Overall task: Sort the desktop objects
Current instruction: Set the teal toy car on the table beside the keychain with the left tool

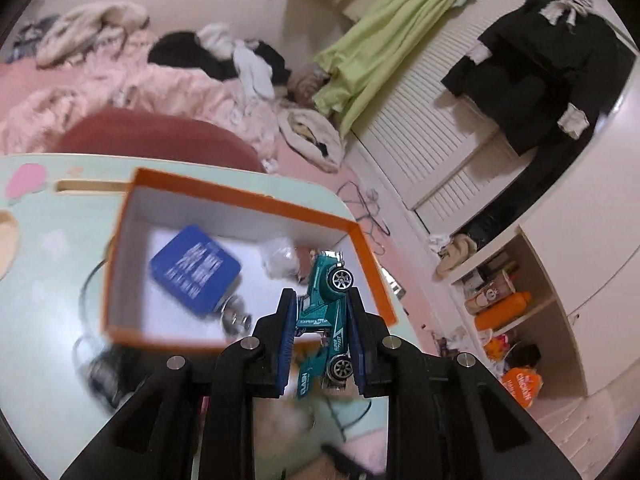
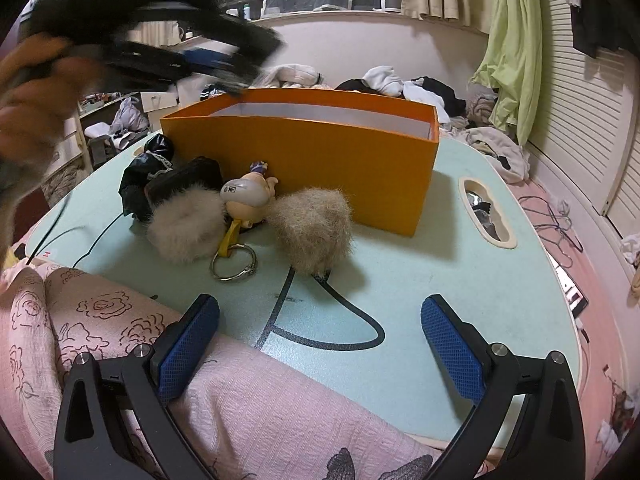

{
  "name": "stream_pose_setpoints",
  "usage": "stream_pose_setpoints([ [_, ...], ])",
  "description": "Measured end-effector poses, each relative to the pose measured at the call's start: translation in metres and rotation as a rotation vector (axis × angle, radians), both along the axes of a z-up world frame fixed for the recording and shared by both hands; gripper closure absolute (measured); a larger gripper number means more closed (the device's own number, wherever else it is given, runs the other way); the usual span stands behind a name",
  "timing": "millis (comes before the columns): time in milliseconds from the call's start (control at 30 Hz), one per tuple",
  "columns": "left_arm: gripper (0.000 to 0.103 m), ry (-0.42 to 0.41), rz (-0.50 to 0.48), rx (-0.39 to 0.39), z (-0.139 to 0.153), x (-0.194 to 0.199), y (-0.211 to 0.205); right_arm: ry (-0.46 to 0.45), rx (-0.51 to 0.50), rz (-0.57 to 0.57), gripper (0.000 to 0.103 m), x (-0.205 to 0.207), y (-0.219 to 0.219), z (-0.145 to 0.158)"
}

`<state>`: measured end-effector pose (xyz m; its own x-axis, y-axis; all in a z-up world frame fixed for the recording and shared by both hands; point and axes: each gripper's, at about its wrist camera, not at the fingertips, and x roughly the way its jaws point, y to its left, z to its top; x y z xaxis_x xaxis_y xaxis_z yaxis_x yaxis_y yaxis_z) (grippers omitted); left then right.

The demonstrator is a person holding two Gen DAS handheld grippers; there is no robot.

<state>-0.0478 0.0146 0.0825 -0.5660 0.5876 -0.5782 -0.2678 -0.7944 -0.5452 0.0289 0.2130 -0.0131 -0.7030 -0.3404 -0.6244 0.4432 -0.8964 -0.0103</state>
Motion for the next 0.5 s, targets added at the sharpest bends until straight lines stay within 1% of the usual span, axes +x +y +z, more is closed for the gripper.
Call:
stream_pose_setpoints([
  [100, 0.081, 0.016, 0.014, -0.018, -0.01, 0.014, -0.005, 0.0, 0.0, 0.001, 0.002, 0.0, 0.0, 0.0],
  [167, 0.08, 0.015, 0.004, -0.03, -0.02, 0.019, -0.005, -0.001, 0.0, 0.001, 0.002, -0.001, 0.0, 0.001],
  [233, 0.08, -0.005, -0.014, -0.064, -0.034, 0.018, 0.002, -0.001, 0.0, 0.001, 0.002, 0.001, 0.0, 0.0],
  [267, 0.072, -0.016, 0.003, -0.092, -0.04, 0.018, 0.003, -0.001, 0.0, 0.001, 0.002, 0.0, 0.0, 0.001],
  [300, 0.069, -0.021, 0.032, -0.115, -0.045, 0.017, 0.002, -0.001, 0.0, 0.001, 0.002, 0.0, 0.0, 0.001],
  [333, 0.063, 0.001, 0.046, -0.104, -0.045, 0.018, -0.001, -0.001, 0.0, 0.001, 0.002, -0.001, 0.0, 0.001],
  [367, 0.054, 0.017, 0.049, -0.076, -0.042, 0.02, -0.004, -0.001, 0.0, 0.001, 0.002, -0.001, 0.0, 0.001],
  [433, 0.046, 0.062, 0.048, -0.026, -0.031, 0.03, -0.013, 0.0, -0.002, 0.001, 0.002, 0.004, -0.001, 0.001],
  [500, 0.035, 0.148, 0.057, -0.007, -0.014, 0.047, -0.023, 0.0, -0.001, 0.0, 0.002, 0.004, -0.001, 0.001],
])
